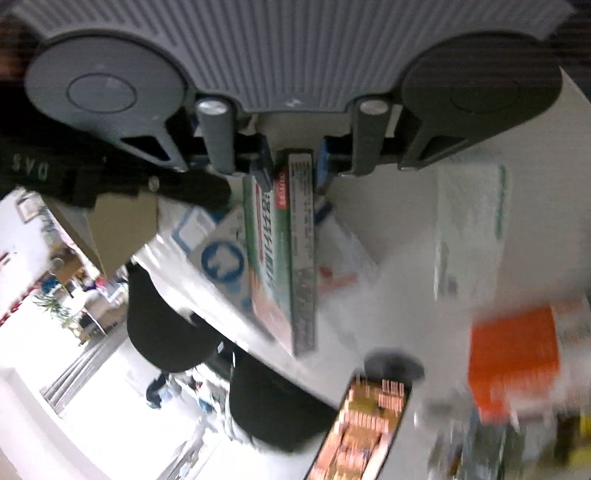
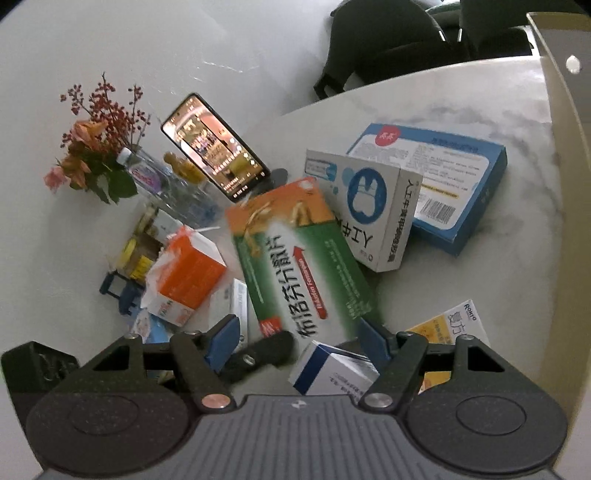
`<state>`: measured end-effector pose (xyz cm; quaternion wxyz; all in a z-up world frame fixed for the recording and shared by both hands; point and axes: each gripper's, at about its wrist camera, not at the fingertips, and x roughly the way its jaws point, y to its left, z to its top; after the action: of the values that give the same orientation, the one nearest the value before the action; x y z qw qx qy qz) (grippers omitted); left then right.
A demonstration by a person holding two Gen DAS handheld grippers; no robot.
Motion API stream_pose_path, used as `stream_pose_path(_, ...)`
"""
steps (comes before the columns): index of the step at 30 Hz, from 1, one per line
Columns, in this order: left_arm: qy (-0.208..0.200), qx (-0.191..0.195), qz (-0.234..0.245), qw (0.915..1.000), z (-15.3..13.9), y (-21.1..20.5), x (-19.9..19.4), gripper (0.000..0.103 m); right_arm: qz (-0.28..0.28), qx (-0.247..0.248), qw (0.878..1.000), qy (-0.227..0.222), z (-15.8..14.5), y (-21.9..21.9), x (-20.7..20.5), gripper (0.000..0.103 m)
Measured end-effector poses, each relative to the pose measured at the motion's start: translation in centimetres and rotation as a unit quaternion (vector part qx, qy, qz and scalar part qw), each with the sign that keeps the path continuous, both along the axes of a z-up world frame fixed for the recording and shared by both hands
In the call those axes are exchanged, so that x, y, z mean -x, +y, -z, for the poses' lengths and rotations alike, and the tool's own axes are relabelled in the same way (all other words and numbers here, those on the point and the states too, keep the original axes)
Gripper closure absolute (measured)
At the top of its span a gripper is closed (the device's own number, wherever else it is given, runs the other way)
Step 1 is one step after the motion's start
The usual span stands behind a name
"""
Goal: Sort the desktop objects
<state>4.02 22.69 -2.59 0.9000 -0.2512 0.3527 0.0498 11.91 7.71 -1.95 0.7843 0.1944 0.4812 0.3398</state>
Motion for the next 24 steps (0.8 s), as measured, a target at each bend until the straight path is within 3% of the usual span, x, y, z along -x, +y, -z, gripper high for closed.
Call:
stream_pose_path(6,-0.003,-0.043,0.004,0.9991,-0.9,-1.2,-1.9,0.083,0.027,-0.013,0.999,-0.036,-1.9,-1.7,0.7,0.028)
stream_pose_path(10,0.004,-0.042,0.009,0.9991,-0.8,-1.5,-3.0,0.082,0.034,-0.032,0.997,-0.053,-2.9,-3.2,1.2,0.029)
stream_pose_path(13,0.025,-0.046,-0.011,0.9985,-0.4,-1.4,-3.2,0.071,0.039,-0.046,0.996,-0.063,-3.6,-4.3,1.5,0.029)
stream_pose_path(14,0.027,-0.046,-0.019,0.9984,-0.3,-1.2,-3.1,0.059,0.039,-0.050,0.996,-0.067,-3.8,-4.6,1.6,0.029)
stream_pose_path(15,0.028,-0.044,-0.027,0.9983,-0.1,-1.0,-2.8,0.048,0.038,-0.052,0.995,-0.071,-4.0,-5.0,1.8,0.028)
stream_pose_path(19,0.038,-0.024,-0.051,0.9977,0.9,0.1,-1.7,0.035,0.052,-0.044,0.994,-0.091,-4.6,-6.0,2.4,0.018)
stream_pose_path(24,0.053,0.052,-0.057,0.9956,2.7,1.3,-1.9,0.035,0.057,-0.052,0.992,-0.100,-4.8,-6.9,2.6,0.018)
